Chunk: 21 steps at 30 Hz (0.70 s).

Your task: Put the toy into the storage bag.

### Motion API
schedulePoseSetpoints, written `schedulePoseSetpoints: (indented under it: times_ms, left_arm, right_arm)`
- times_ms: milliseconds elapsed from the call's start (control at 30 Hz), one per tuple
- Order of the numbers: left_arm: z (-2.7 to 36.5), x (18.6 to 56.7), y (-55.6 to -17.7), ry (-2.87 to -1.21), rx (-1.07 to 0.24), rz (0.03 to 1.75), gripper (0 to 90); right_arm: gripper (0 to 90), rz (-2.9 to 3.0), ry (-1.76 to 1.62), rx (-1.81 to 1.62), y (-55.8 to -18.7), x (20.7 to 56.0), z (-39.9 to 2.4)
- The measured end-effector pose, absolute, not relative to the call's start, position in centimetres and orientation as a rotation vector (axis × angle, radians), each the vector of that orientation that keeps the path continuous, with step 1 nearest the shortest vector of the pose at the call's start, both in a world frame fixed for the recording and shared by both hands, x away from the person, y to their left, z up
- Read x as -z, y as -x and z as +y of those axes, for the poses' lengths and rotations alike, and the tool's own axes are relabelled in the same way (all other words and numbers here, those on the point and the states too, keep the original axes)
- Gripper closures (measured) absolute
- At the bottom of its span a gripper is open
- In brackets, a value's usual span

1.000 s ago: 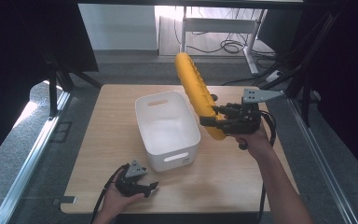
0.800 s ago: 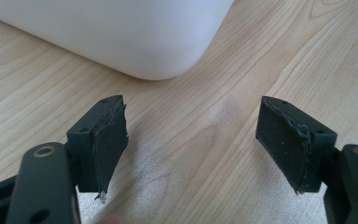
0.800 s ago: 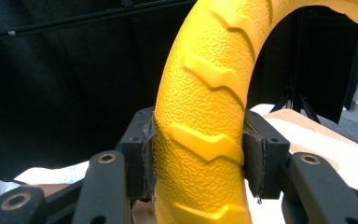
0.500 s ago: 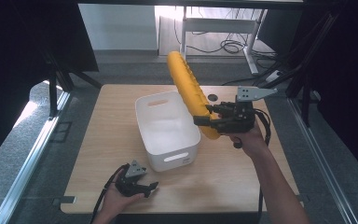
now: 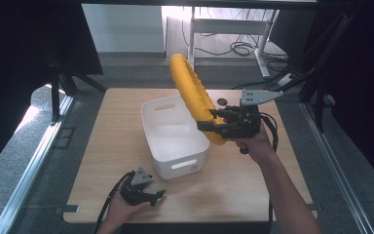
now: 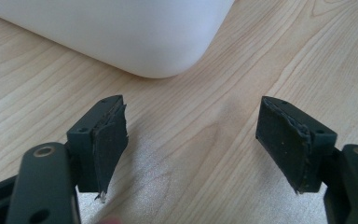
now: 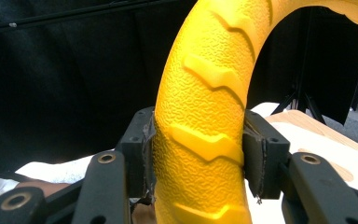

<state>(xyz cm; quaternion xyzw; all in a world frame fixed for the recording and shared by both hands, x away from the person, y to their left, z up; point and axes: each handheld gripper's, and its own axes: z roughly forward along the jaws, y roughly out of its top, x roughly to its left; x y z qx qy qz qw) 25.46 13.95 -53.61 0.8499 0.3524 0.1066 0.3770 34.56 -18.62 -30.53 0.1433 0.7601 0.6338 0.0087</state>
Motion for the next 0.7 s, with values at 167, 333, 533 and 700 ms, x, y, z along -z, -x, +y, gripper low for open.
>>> schedulePoseSetpoints:
  times_ms: [167, 333, 533, 700]
  left_arm:
    - [14.0, 53.6, -25.4, -2.169, -0.269, 0.907, 24.7]
    - [14.0, 53.6, -25.4, -2.167, -0.270, 0.908, 24.7]
    - [14.0, 53.5, -25.4, -2.165, -0.269, 0.908, 24.7]
    - [14.0, 53.5, -25.4, -2.165, -0.271, 0.908, 24.7]
  right_arm:
    - [51.1, 2.376, -0.442, -1.987, -34.6, 30.4, -18.2]
    - [51.1, 2.381, -0.426, -1.993, -34.5, 30.2, -17.7]
    - [51.1, 2.393, -0.394, -1.997, -34.3, 30.0, -16.9]
    - [51.1, 2.402, -0.386, -1.998, -34.4, 30.2, -16.2]
